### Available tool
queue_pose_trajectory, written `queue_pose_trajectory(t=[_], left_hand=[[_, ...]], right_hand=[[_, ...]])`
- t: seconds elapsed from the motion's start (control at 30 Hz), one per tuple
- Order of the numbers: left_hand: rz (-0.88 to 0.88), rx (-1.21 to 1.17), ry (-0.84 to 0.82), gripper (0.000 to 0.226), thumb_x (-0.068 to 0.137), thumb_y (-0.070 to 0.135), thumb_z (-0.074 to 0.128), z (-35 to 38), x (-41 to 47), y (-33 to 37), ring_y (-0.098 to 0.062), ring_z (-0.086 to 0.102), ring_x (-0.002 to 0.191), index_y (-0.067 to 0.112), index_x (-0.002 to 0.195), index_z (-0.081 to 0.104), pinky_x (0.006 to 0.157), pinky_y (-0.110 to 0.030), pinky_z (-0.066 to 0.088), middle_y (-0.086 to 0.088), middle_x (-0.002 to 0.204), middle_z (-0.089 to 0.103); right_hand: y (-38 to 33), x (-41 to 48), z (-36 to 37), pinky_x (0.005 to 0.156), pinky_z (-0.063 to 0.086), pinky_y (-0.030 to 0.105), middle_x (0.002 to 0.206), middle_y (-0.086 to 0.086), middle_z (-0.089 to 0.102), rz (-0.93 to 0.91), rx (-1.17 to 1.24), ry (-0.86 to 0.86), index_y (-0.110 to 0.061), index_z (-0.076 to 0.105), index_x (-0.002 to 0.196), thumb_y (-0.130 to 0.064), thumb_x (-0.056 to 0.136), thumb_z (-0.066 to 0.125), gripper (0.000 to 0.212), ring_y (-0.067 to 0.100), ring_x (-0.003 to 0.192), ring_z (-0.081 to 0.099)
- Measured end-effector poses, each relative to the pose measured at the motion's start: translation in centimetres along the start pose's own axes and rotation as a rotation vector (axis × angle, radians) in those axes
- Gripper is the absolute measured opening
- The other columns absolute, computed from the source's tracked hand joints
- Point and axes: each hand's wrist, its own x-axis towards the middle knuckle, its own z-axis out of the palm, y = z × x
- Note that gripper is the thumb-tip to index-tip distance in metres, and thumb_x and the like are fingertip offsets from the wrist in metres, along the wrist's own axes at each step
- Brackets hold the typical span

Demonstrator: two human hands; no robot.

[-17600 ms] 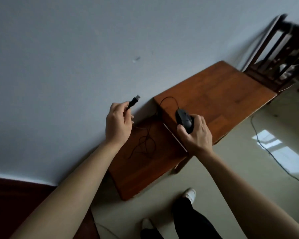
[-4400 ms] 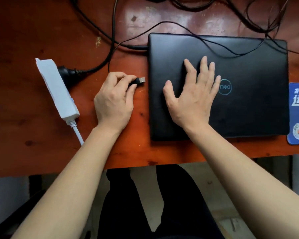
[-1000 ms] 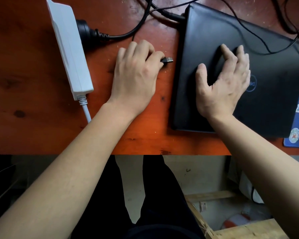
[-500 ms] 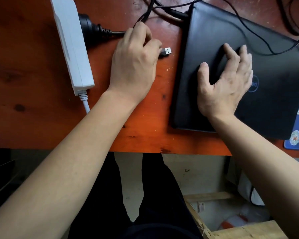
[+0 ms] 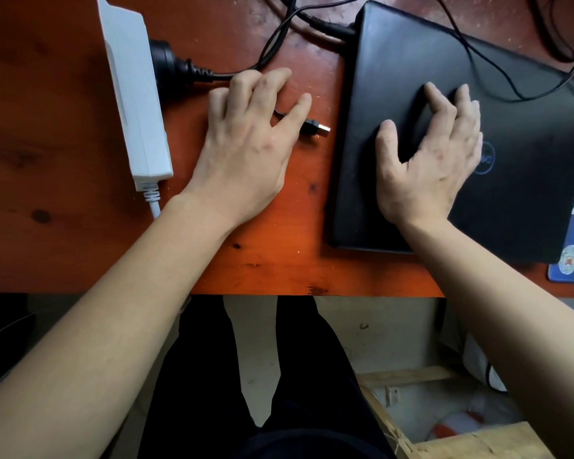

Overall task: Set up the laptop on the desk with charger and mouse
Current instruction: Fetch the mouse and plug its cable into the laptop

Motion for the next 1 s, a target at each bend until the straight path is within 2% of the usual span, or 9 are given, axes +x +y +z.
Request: queue_pose_trajectory(t=[0.07, 0.23, 0.3, 0.4, 0.5, 0.6, 0.7, 0.87, 1.0], left_hand=[[0.011, 0.001, 0.010, 0.039, 0.099, 0.021, 0.047, 0.1, 0.4, 0.2, -0.039, 0.045, 0.125, 0.016, 0.137, 0.054, 0.092, -0.047, 0.032, -0.015, 0.142, 0.048], [0.064, -0.121, 0.170, 0.020, 0.097, 0.016, 0.059, 0.0, 0.8, 0.2, -0.038, 0.058, 0.099, 0.015, 0.111, 0.074, 0.078, -0.046, 0.042, -0.010, 0.110, 0.067], [0.072, -0.171, 0.204, 0.021, 0.096, 0.010, 0.060, 0.2, 0.5, 0.7, -0.036, 0.060, 0.091, 0.011, 0.112, 0.073, 0.074, -0.047, 0.046, -0.009, 0.100, 0.070], [0.046, -0.285, 0.177, 0.028, 0.096, 0.013, 0.058, 0.1, 0.3, 1.4, -0.032, 0.057, 0.082, 0.003, 0.122, 0.064, 0.074, -0.048, 0.048, -0.010, 0.087, 0.067], [0.045, -0.342, 0.187, 0.023, 0.095, 0.014, 0.058, 0.0, 0.4, 1.2, -0.030, 0.053, 0.076, 0.004, 0.115, 0.064, 0.072, -0.048, 0.049, -0.009, 0.078, 0.060], [0.075, -0.301, 0.213, 0.016, 0.096, 0.017, 0.062, 0.1, 0.2, 1.0, -0.031, 0.054, 0.076, 0.007, 0.106, 0.069, 0.069, -0.047, 0.049, -0.009, 0.078, 0.062], [0.079, -0.294, 0.230, 0.013, 0.093, 0.018, 0.067, 0.2, 0.0, 0.9, -0.031, 0.058, 0.078, 0.007, 0.099, 0.072, 0.067, -0.047, 0.049, -0.009, 0.086, 0.067], [0.057, -0.285, 0.194, 0.023, 0.096, 0.029, 0.065, 0.3, 0.1, 0.9, -0.032, 0.057, 0.084, 0.008, 0.099, 0.074, 0.070, -0.047, 0.046, -0.010, 0.093, 0.065], [0.033, -0.324, 0.137, 0.022, 0.093, 0.031, 0.065, 0.4, 0.3, 0.8, -0.029, 0.056, 0.090, 0.013, 0.104, 0.074, 0.074, -0.043, 0.043, -0.006, 0.098, 0.064]], right_hand=[[0.0, 0.0, 0.0, 0.122, 0.008, 0.050, 0.162, 0.010, 0.026, 0.000, 0.004, 0.000, -0.024, 0.043, 0.147, -0.056, 0.089, 0.046, 0.066, 0.030, 0.153, 0.016], [0.0, 0.0, 0.1, 0.122, 0.009, 0.050, 0.162, 0.010, 0.027, -0.004, 0.001, 0.000, -0.024, 0.043, 0.146, -0.056, 0.089, 0.045, 0.066, 0.030, 0.152, 0.016], [0.1, 0.1, 0.1, 0.122, 0.009, 0.050, 0.162, 0.010, 0.027, -0.003, -0.004, 0.000, -0.024, 0.043, 0.147, -0.056, 0.089, 0.045, 0.066, 0.030, 0.152, 0.016], [0.1, 0.1, 0.1, 0.122, 0.009, 0.050, 0.162, 0.010, 0.027, -0.002, -0.003, -0.003, -0.024, 0.043, 0.147, -0.057, 0.089, 0.044, 0.067, 0.030, 0.152, 0.016], [0.1, 0.0, 0.1, 0.122, 0.009, 0.050, 0.162, 0.010, 0.027, 0.000, 0.003, -0.002, -0.024, 0.044, 0.147, -0.056, 0.089, 0.045, 0.067, 0.029, 0.152, 0.016], [0.1, 0.0, 0.1, 0.122, 0.009, 0.051, 0.162, 0.010, 0.027, 0.000, 0.003, 0.001, -0.024, 0.044, 0.146, -0.056, 0.089, 0.045, 0.066, 0.030, 0.152, 0.016], [0.0, 0.0, 0.0, 0.122, 0.009, 0.051, 0.162, 0.010, 0.027, 0.000, 0.003, 0.000, -0.023, 0.044, 0.146, -0.056, 0.089, 0.045, 0.066, 0.030, 0.152, 0.016], [0.1, 0.0, 0.1, 0.122, 0.009, 0.050, 0.162, 0.010, 0.027, 0.000, 0.002, 0.006, -0.023, 0.044, 0.146, -0.056, 0.089, 0.045, 0.066, 0.030, 0.152, 0.017], [0.1, 0.1, 0.2, 0.122, 0.009, 0.050, 0.162, 0.010, 0.027, -0.002, 0.004, 0.008, -0.024, 0.044, 0.146, -0.056, 0.089, 0.046, 0.066, 0.030, 0.152, 0.016]])
